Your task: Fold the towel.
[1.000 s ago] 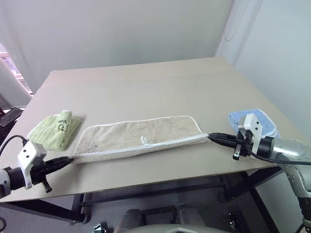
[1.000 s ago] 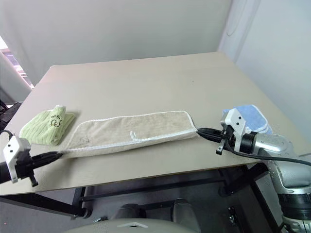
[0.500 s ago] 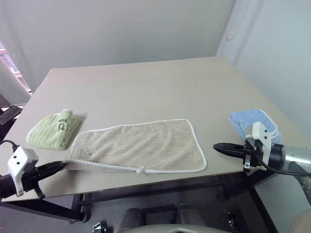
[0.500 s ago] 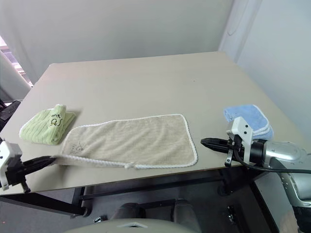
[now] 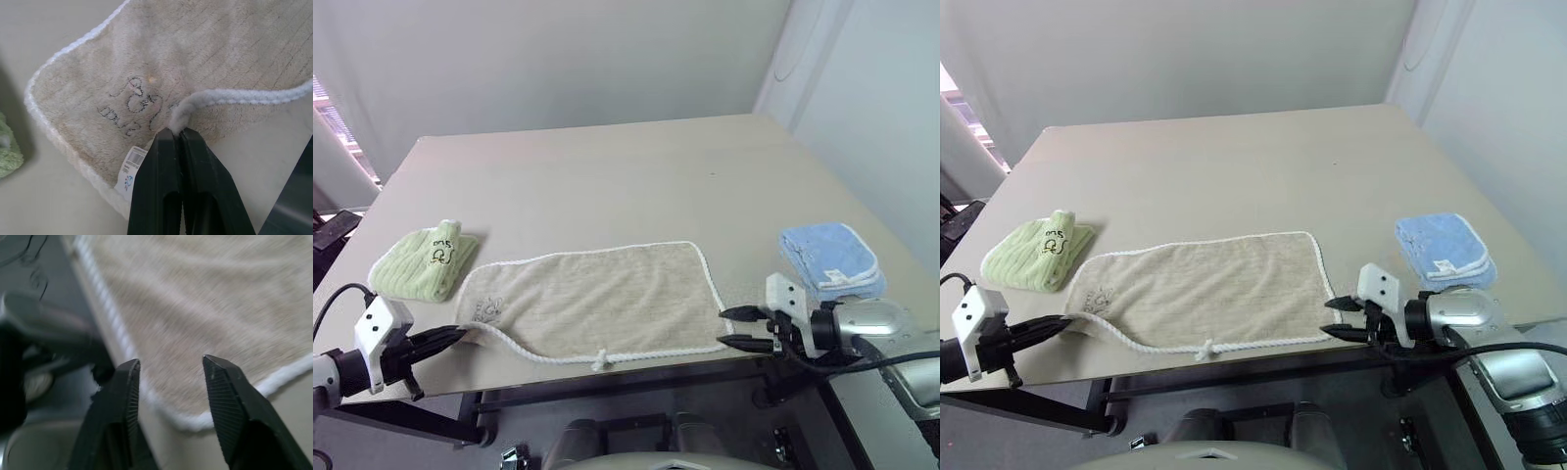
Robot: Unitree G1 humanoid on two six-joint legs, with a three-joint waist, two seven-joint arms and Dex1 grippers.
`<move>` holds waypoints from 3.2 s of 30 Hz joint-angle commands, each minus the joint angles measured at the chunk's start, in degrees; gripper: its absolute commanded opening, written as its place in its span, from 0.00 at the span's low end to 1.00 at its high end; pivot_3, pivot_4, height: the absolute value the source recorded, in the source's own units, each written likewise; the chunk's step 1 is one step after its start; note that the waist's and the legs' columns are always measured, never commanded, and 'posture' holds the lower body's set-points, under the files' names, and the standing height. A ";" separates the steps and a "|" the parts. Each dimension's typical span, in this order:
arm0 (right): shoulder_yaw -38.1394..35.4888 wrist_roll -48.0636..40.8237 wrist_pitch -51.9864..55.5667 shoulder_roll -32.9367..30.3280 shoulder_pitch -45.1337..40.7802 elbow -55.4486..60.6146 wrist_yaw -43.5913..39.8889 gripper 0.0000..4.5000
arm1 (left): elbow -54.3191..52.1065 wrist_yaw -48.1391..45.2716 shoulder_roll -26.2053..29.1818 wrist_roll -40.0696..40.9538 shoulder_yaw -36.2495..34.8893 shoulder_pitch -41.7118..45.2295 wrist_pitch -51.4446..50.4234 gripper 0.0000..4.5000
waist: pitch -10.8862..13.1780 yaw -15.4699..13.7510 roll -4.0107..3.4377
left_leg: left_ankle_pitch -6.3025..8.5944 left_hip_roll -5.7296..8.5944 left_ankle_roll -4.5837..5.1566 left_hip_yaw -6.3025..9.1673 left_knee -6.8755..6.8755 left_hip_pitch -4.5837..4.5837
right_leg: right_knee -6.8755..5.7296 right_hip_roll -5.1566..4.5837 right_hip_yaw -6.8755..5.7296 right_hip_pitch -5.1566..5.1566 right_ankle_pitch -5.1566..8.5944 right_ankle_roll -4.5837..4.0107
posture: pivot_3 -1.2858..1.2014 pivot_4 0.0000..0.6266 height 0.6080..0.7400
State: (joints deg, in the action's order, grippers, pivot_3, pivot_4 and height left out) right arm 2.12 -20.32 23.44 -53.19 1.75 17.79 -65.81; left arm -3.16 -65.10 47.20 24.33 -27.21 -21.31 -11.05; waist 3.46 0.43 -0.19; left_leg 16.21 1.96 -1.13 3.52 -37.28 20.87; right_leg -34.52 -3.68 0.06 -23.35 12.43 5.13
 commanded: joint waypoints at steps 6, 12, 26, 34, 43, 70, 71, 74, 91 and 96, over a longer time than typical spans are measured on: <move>3.14 5.04 -6.63 -1.10 -2.56 -5.08 -3.53 0.43 | -3.62 2.04 -0.82 1.04 -0.76 -0.58 -1.15 0.00 | 0.04 0.17 0.08 | 0.01 -0.13 -0.02 -0.06 0.09 -0.35 | 0.00 0.01 0.00 0.17 0.00 0.00 | 0.52 0.00 1.00; 6.56 9.67 -9.49 1.13 -5.81 -9.08 -2.05 0.43 | -4.31 2.89 -1.22 0.97 -0.32 -0.12 -1.82 0.00 | 0.04 0.20 0.11 | 0.01 -0.24 -0.01 -0.15 0.10 -0.41 | -0.03 0.10 -0.01 0.16 -0.02 -0.04 | 0.52 0.00 1.00; 6.34 9.31 -12.04 2.98 -6.38 -8.17 -1.77 0.23 | -3.93 3.67 -1.39 1.01 -0.21 0.52 -2.47 0.00 | 0.04 0.12 0.12 | 0.01 -0.25 -0.01 -0.17 0.10 -0.41 | -0.08 0.11 -0.01 0.15 -0.03 -0.06 | 0.52 0.00 1.00; 1.80 2.02 -6.34 5.37 -8.53 -7.13 -0.28 0.01 | -3.32 4.53 -1.83 2.09 -0.75 1.52 -3.25 0.00 | 0.06 0.15 0.15 | 0.00 -0.25 0.00 -0.17 0.07 -0.44 | -0.14 0.11 0.00 0.15 -0.03 -0.06 | 0.52 0.00 1.00; -4.84 -1.84 -6.52 0.56 -2.10 -3.63 -4.11 0.01 | -5.54 2.78 -0.98 3.44 -6.34 -5.16 -3.50 0.00 | 0.10 0.11 0.22 | 0.10 -0.26 0.04 -0.20 0.13 -0.41 | -0.17 0.10 0.00 0.08 -0.02 -0.08 | 0.52 0.00 1.00; 2.88 7.30 -9.33 19.17 -32.04 -34.83 7.75 0.01 | 18.96 5.36 1.62 -1.14 1.99 24.14 -3.26 0.00 | 0.13 0.33 0.19 | 0.43 -0.69 0.04 -1.23 0.08 -0.56 | -0.18 0.24 -0.24 -0.16 -0.47 -0.63 | 0.52 0.00 1.00; 2.93 7.75 -9.80 20.04 -32.68 -35.89 8.16 0.01 | 20.98 5.50 1.40 -1.64 2.48 25.47 -2.53 0.00 | 0.12 0.35 0.20 | 0.43 -0.69 0.03 -1.31 0.02 -0.63 | -0.31 0.25 -0.20 -0.14 -0.47 -0.63 | 0.52 0.00 1.00; 3.32 10.37 -12.29 23.50 -35.05 -41.25 12.32 0.01 | 28.09 8.00 -0.22 -3.97 4.78 30.64 0.17 0.00 | 0.12 0.42 0.20 | 0.42 -0.69 0.04 -1.42 -0.09 -0.76 | -0.57 0.25 -0.08 -0.13 -0.46 -0.62 | 0.52 0.00 1.00; 3.48 15.72 -19.18 32.76 -42.85 -59.61 18.64 0.00 | 41.52 12.42 -4.30 -8.68 10.16 38.98 8.16 0.05 | 0.08 0.65 0.25 | 0.41 -0.74 0.04 -1.59 -0.06 -0.93 | -0.82 0.34 0.23 -0.19 -0.61 -0.46 | 0.52 0.00 1.00; 3.71 15.70 -18.32 32.59 -42.60 -58.48 17.28 0.29 | 42.33 12.57 -4.80 -8.02 9.89 39.67 8.62 0.37 | 0.08 0.66 0.25 | 0.41 -0.74 0.04 -1.61 -0.06 -0.93 | -0.82 0.34 0.26 -0.20 -0.62 -0.44 | 0.52 0.00 1.00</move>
State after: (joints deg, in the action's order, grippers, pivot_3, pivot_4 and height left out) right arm 6.17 -4.61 5.44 -20.80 -39.10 -42.52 -48.15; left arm 39.78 -52.76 42.11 15.72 -16.53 16.63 -3.41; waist 3.54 1.09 0.06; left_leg 16.62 1.22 -1.09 1.90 -37.34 19.93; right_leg -35.34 -3.35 0.34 -23.54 11.80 4.69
